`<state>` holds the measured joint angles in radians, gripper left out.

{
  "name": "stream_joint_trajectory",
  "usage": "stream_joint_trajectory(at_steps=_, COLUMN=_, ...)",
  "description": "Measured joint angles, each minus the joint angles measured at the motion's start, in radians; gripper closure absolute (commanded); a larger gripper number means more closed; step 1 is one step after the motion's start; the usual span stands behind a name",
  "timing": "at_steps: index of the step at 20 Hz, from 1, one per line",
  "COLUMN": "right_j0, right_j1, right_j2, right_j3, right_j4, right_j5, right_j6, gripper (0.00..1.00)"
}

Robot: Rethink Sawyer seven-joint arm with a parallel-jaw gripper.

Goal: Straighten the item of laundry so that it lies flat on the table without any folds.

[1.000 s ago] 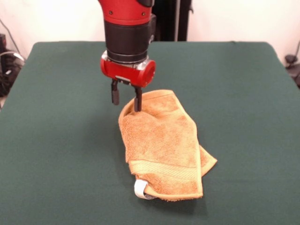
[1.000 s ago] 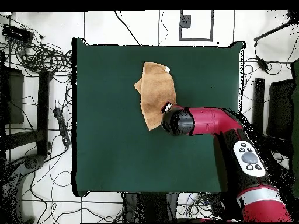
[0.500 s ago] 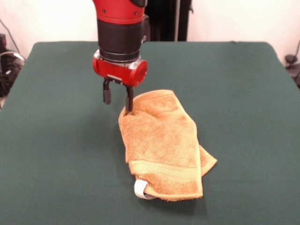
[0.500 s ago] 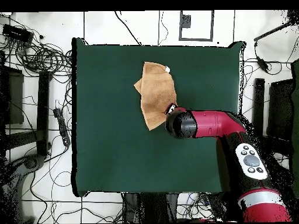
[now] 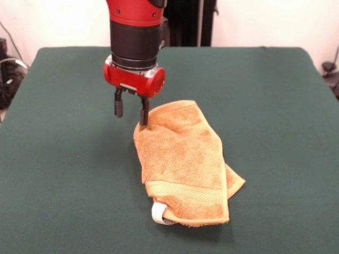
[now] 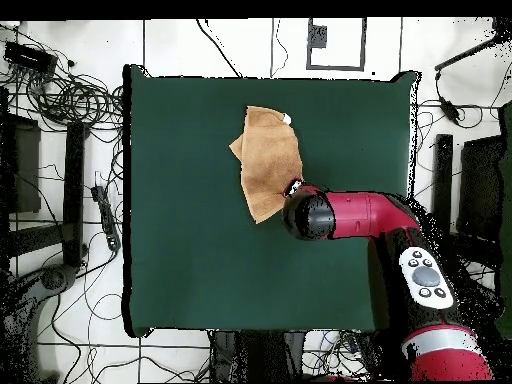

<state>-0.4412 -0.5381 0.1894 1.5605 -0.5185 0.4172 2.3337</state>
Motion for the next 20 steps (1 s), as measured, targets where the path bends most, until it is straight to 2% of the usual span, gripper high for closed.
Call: stream_joint_trajectory(at_steps=20, right_j0=0.028, right_j1=0.001, right_j2=-0.011, right_j3=0.000, right_j4=0.000, right_j5=-0.003, right_j6=0.000, gripper=0.00)
